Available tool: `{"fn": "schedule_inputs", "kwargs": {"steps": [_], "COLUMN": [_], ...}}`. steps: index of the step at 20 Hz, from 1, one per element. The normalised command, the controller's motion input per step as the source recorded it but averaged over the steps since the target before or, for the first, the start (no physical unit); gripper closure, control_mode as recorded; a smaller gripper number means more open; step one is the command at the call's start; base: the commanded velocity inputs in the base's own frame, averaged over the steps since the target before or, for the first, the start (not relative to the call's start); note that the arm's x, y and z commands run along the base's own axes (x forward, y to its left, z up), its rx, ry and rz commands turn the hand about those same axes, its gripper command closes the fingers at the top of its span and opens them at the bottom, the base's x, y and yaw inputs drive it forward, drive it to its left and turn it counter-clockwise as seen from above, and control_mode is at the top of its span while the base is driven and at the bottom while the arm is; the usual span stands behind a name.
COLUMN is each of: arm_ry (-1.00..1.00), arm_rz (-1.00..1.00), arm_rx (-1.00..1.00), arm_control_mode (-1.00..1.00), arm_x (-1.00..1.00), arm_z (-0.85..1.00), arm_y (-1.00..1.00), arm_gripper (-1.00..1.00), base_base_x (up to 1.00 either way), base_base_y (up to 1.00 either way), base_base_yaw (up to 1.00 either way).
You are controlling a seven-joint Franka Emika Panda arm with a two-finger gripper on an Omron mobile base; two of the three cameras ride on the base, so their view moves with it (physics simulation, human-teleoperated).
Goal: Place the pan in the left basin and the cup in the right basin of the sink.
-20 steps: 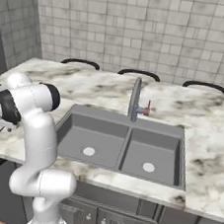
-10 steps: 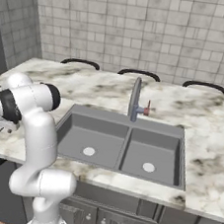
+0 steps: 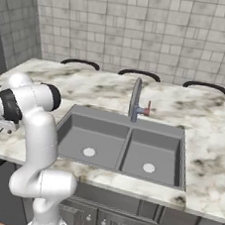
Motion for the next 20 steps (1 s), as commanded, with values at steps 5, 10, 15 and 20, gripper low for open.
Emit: {"fn": "schedule_inputs", "kwargs": {"steps": [5,10,15,20], "arm_ry": [0.01,0.00,0.00,0.00], "arm_rz": [0.00,0.00,0.00,0.00], "arm_rx": [0.00,0.00,0.00,0.00], "arm_control_mode": [-1.00,-1.00,-1.00,-1.00], "arm_x": [0.00,0.00,0.00,0.00], "arm_z": [-0.17,-0.02,-0.07,-0.08], "arm_y": [0.06,0.00,0.00,0.00], "arm_gripper": [1.00,1.00,1.00,1.00], "base_base_x": [0.00,0.00,0.00,0.00], "base_base_y": [0.00,0.00,0.00,0.00], "base_base_yaw": [0.00,0.00,0.00,0.00]}}
